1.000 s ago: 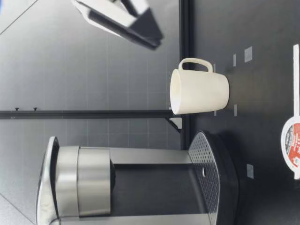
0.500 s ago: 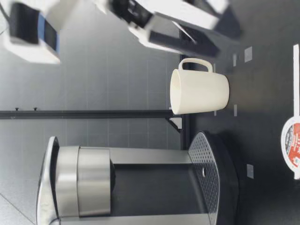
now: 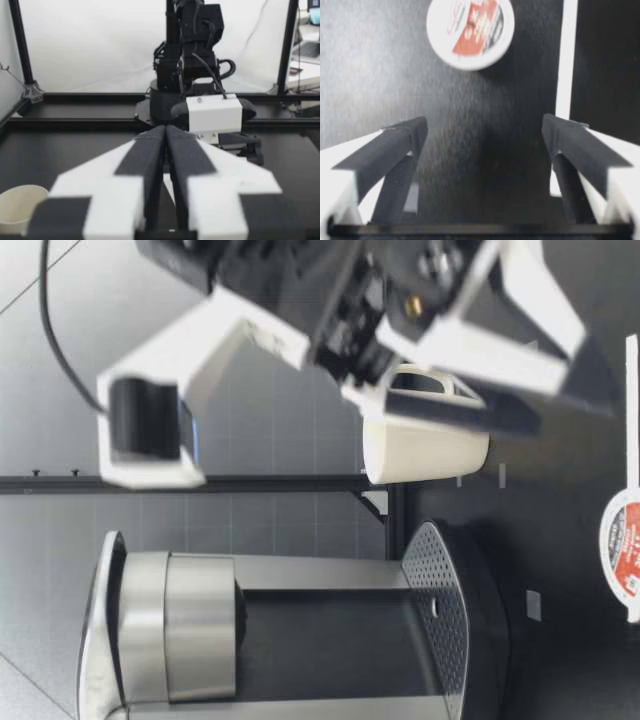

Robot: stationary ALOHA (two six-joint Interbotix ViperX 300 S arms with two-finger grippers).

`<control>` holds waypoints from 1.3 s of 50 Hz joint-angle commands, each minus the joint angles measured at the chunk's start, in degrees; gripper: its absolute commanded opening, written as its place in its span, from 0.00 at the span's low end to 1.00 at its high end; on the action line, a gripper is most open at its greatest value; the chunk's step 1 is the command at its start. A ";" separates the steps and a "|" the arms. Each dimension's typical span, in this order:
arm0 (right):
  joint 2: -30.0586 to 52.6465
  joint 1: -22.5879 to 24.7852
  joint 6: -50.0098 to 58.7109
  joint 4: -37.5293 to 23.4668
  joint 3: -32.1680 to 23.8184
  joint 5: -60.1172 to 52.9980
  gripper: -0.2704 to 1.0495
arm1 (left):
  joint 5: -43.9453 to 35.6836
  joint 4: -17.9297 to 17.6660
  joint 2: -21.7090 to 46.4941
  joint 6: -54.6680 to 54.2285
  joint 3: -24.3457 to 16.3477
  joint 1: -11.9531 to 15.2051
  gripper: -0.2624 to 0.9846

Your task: Place the coffee capsule inside the capsule container, then place the cup onto the center of the cup tray.

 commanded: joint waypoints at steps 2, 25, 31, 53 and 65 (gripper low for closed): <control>0.35 0.44 0.00 0.00 -2.72 -0.35 0.94 | -0.62 0.09 0.26 0.00 -0.79 0.09 0.34; 5.27 1.41 -0.18 -0.09 -7.12 -0.35 0.94 | -0.53 0.09 0.00 0.00 -0.70 0.09 0.34; 6.15 1.41 -0.18 -0.18 -7.65 -0.53 0.94 | -0.53 0.09 -0.09 0.00 -0.79 0.09 0.34; 8.53 1.41 -0.18 -1.58 -10.20 -0.53 0.94 | -0.53 0.00 -0.09 -0.09 -0.79 0.00 0.34; 9.76 1.14 -0.09 -1.76 -11.87 -0.53 0.94 | -0.35 0.00 -0.18 -0.18 -0.88 0.09 0.34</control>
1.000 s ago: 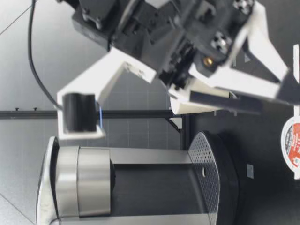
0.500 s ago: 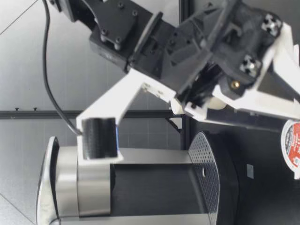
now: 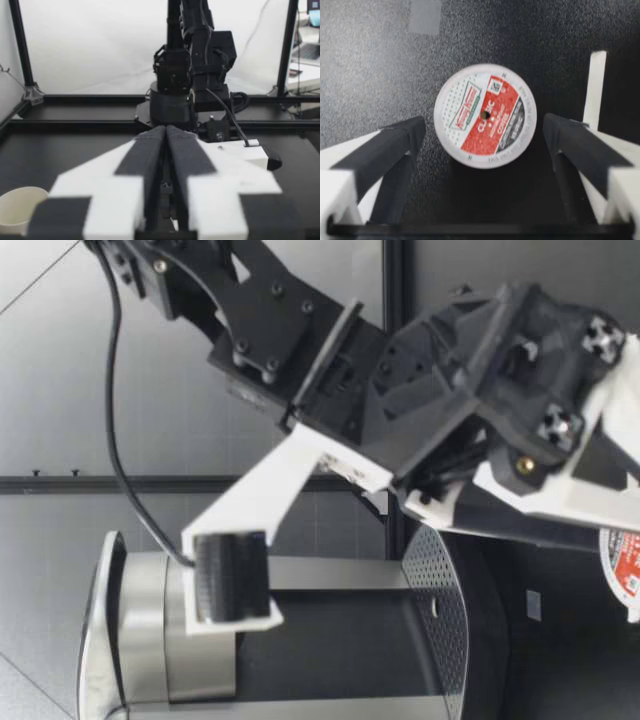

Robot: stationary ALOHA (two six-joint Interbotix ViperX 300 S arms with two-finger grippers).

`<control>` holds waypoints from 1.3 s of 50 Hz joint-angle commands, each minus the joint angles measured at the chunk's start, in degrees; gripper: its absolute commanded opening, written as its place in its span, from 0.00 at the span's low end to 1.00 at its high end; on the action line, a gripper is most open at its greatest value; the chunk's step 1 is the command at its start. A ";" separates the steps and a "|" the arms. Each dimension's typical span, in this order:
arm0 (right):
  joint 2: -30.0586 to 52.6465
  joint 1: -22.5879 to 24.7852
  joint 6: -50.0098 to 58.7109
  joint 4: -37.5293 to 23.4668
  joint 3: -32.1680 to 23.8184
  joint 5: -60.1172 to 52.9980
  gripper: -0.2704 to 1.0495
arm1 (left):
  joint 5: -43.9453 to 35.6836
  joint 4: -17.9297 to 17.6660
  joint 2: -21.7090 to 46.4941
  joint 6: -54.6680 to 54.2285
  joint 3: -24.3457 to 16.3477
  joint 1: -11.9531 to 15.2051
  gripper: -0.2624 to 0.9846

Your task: Place the coffee capsule inside the capsule container, then place the cup onto the center of the cup tray.

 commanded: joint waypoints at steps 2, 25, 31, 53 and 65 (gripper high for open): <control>-1.14 0.00 -0.09 -0.18 -1.58 -0.44 0.94 | -0.35 0.09 0.18 -0.18 -0.79 0.00 0.34; -0.53 -0.35 0.09 -0.18 -2.11 -0.18 0.82 | -0.35 0.00 0.18 0.00 -1.05 0.09 0.34; -0.44 -0.44 0.09 -0.18 -2.20 0.09 0.75 | -0.35 0.00 0.18 -0.09 -0.97 0.09 0.34; -3.52 -0.79 0.70 0.26 -1.93 1.58 0.57 | 0.35 0.00 1.58 -0.88 -2.29 0.09 0.34; -9.14 -0.79 1.23 0.88 -0.79 8.61 0.57 | 10.55 -0.44 9.93 -0.97 -9.58 3.52 0.34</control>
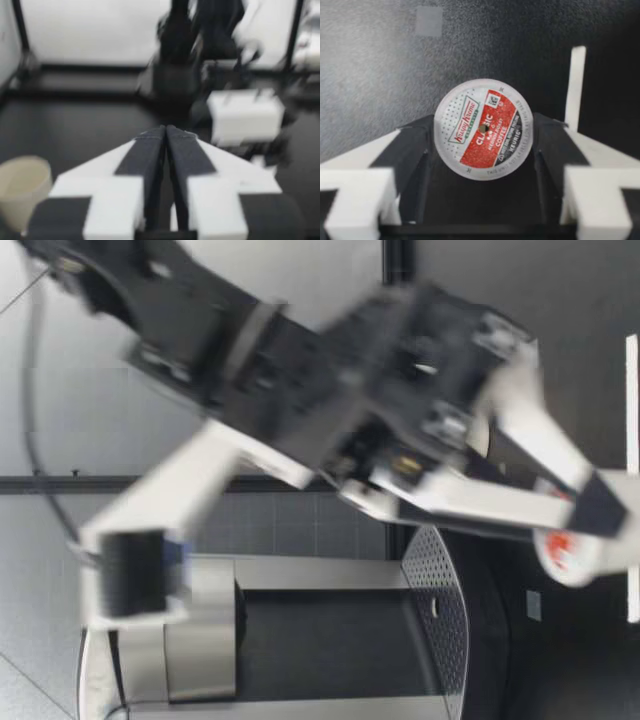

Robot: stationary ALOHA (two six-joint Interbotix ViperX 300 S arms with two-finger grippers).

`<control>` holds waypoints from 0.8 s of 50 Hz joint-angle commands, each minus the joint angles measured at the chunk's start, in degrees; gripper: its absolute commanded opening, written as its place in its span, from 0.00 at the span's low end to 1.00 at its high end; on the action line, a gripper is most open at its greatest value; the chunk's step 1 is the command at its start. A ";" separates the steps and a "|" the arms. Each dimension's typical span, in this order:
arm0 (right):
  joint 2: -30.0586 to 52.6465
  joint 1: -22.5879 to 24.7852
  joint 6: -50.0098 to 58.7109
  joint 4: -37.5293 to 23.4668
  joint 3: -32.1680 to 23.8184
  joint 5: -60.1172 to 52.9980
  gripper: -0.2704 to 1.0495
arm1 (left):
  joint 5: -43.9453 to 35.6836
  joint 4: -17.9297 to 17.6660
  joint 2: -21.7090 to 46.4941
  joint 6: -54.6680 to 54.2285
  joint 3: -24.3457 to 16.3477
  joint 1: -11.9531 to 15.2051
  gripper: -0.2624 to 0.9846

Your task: Place the coffee capsule inside the capsule container, then place the cup onto the center of the cup tray.

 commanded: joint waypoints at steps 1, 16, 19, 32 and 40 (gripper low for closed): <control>-3.60 -0.35 0.44 0.26 0.18 0.70 0.57 | 3.96 -0.09 3.34 -0.09 -4.66 2.02 0.34; -9.84 -0.26 3.25 0.79 8.09 -9.58 0.57 | 25.49 0.62 14.41 0.09 -19.07 7.47 0.34; -11.87 -0.35 3.43 0.79 10.72 -13.80 0.57 | 30.32 1.41 16.61 0.00 -22.50 7.47 0.34; -21.97 -1.85 3.43 0.88 23.73 -36.30 0.57 | 53.70 6.42 27.42 -0.88 -37.62 7.47 0.34; -27.07 -3.69 3.34 0.88 30.32 -45.35 0.57 | 66.62 13.97 34.10 -3.52 -47.20 4.83 0.34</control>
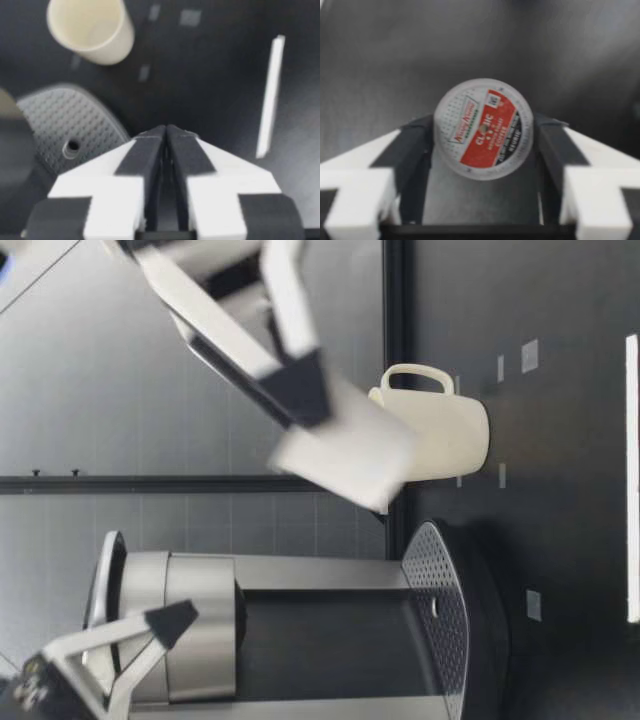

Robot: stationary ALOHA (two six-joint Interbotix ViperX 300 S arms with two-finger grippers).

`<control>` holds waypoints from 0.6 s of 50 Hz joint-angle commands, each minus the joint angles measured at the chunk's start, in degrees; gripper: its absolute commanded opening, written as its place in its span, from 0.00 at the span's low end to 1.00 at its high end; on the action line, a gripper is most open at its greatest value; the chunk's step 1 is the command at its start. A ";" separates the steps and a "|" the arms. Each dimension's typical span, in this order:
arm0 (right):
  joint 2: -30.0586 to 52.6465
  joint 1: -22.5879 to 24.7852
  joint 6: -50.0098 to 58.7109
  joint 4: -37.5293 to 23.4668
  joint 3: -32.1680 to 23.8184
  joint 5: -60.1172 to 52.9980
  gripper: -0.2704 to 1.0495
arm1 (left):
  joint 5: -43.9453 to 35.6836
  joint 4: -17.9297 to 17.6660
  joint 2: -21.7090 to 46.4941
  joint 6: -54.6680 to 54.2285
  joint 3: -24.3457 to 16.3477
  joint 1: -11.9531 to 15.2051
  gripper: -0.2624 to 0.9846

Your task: Place the coffee capsule inside the capsule container, then place the cup onto the center of the cup tray.

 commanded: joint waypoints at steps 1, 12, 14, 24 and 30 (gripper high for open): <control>-3.96 -1.32 -0.09 0.09 2.20 -4.75 0.57 | 6.15 5.27 2.37 -1.67 -6.24 -2.29 0.34; -8.79 -2.99 -0.79 0.09 8.35 -11.78 0.57 | 27.77 31.11 10.81 -13.27 -16.17 -9.67 0.34; -9.05 -3.25 -0.88 0.09 8.88 -12.13 0.57 | 31.38 35.42 12.48 -13.89 -17.49 -10.99 0.34; -9.84 -4.39 -3.08 -0.26 10.28 -12.57 0.57 | 38.14 47.64 18.54 -14.68 -20.48 -16.35 0.34; -10.81 -4.39 -4.66 -0.26 11.34 -12.57 0.57 | 39.02 52.82 20.92 -16.70 -19.34 -18.11 0.34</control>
